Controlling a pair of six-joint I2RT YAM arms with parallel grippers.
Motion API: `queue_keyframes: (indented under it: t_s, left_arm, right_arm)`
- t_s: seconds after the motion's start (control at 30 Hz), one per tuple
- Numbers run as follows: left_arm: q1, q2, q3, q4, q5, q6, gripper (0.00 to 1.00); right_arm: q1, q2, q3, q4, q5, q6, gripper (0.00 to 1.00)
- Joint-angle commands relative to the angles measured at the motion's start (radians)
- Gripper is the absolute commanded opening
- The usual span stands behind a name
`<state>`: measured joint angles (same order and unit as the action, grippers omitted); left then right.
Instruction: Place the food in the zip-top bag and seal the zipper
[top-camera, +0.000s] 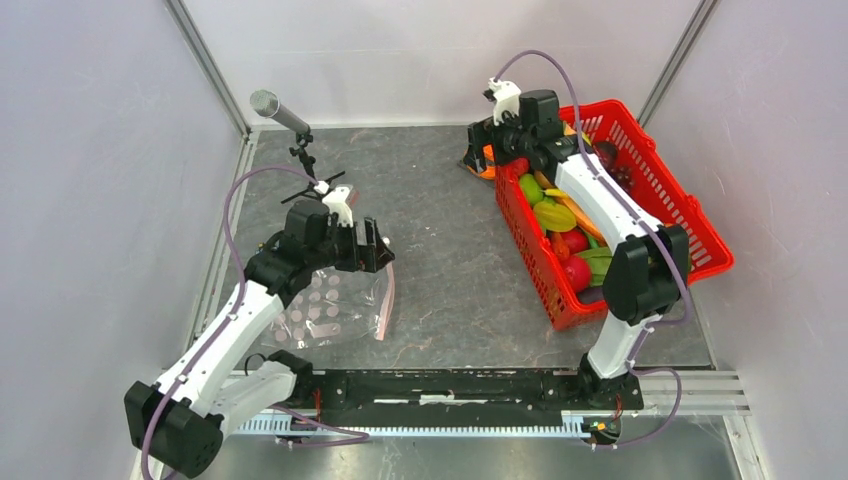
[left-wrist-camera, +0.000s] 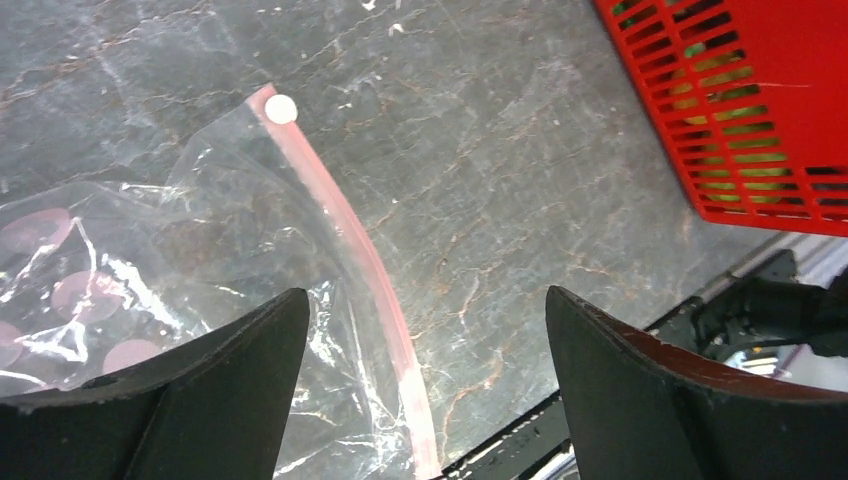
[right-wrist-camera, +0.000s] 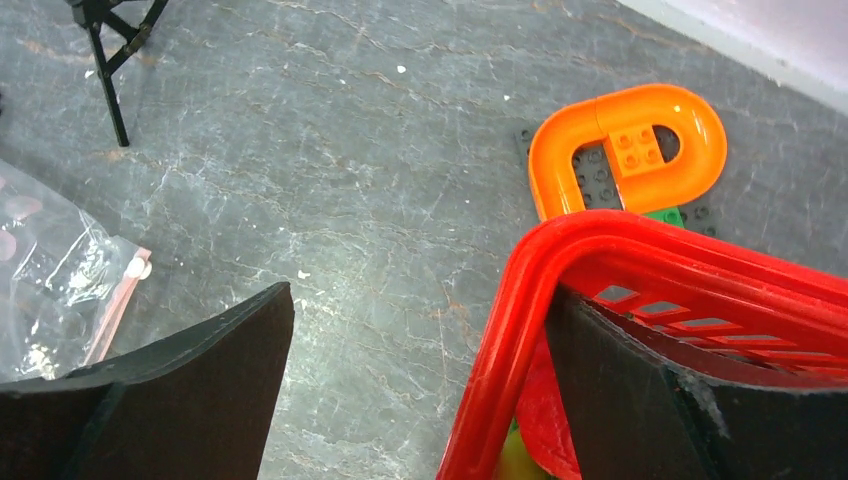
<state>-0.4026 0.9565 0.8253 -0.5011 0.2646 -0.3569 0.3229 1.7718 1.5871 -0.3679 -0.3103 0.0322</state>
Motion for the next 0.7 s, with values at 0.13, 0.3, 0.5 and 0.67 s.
queue_keyframes:
  t_s: [0.13, 0.3, 0.5, 0.67]
  left_arm:
    - [-0.127, 0.08, 0.072, -0.12, -0.259, 0.057, 0.89]
    - [-0.251, 0.164, 0.098, -0.154, -0.404, 0.035, 0.85]
    - [-0.37, 0.26, 0.105, -0.157, -0.521, -0.005, 0.74]
    - [-0.405, 0.296, 0.116, -0.195, -0.597, -0.014, 0.61]
  right_arm:
    - [0.091, -0.131, 0.009, -0.008, 0.04, -0.107, 0.98]
    - [0.094, -0.371, -0.154, 0.038, 0.148, -0.103, 0.98]
    - [0.094, -0.631, -0.401, 0.169, 0.082, 0.026, 0.98]
    - [0.096, -0.804, -0.614, 0.382, -0.03, 0.197, 0.87]
